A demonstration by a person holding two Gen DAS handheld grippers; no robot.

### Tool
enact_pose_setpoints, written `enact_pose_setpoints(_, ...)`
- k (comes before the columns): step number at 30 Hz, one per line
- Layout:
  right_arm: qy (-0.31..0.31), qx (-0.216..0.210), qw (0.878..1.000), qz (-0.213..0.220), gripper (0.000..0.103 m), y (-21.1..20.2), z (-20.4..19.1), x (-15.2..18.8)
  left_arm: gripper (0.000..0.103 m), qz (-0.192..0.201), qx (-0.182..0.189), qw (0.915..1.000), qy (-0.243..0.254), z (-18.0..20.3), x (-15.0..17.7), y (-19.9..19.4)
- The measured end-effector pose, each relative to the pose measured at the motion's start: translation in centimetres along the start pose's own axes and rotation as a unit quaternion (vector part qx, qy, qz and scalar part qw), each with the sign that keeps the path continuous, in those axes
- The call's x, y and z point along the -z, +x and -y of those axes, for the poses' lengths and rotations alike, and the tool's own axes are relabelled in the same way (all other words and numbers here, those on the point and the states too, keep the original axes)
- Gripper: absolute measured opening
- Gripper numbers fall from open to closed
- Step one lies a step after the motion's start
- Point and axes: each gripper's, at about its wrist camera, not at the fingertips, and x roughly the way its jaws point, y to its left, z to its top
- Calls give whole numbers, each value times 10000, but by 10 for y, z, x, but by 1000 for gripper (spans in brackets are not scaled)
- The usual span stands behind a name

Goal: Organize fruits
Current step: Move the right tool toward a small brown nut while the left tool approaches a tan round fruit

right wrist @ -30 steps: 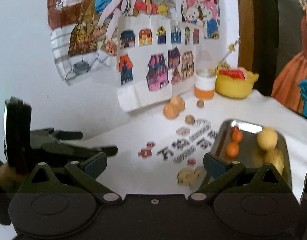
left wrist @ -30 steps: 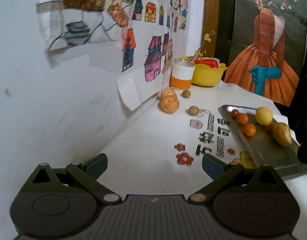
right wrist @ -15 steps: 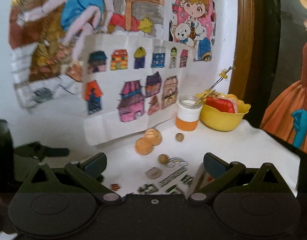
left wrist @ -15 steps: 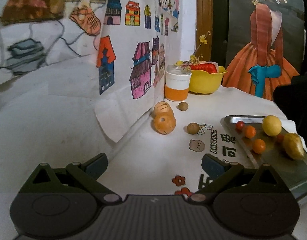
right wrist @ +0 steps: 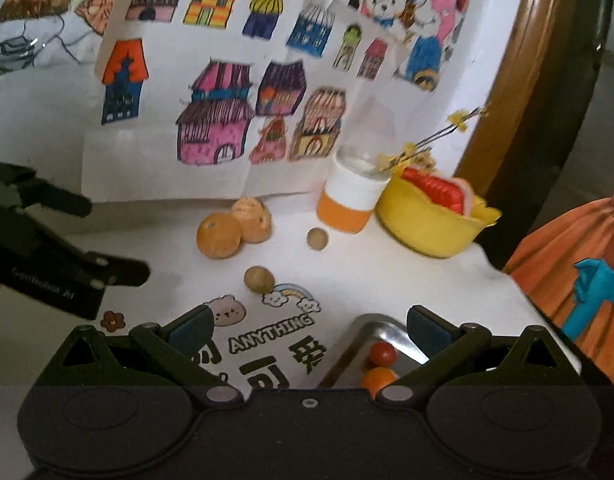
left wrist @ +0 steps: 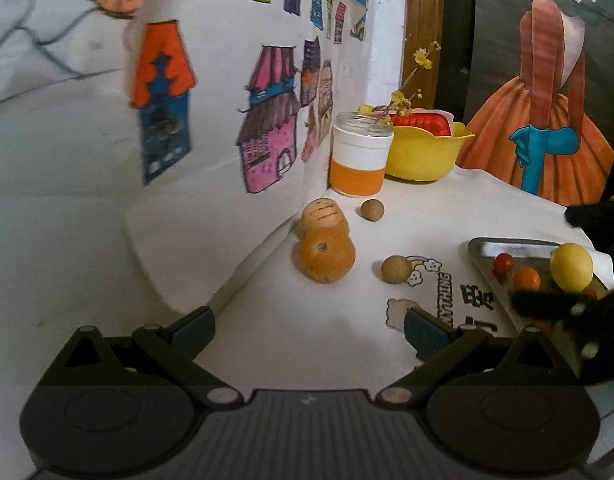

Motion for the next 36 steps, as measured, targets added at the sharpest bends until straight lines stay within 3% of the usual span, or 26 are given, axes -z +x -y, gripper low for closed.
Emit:
enact_pose_setpoints(8,260,-336,9991,-76,99,33,10,6,102,19,17,10000,76,13,-15,26)
enact_pose_setpoints(19,227,-758,9968,-82,79,70,11,2,102,-17,17,9998,176,13,-26,55)
enact_pose_setpoints(36,-260,-1090,9936,-156,50,92,-6,-11,77,-54,64,9998,175,12,-28,76)
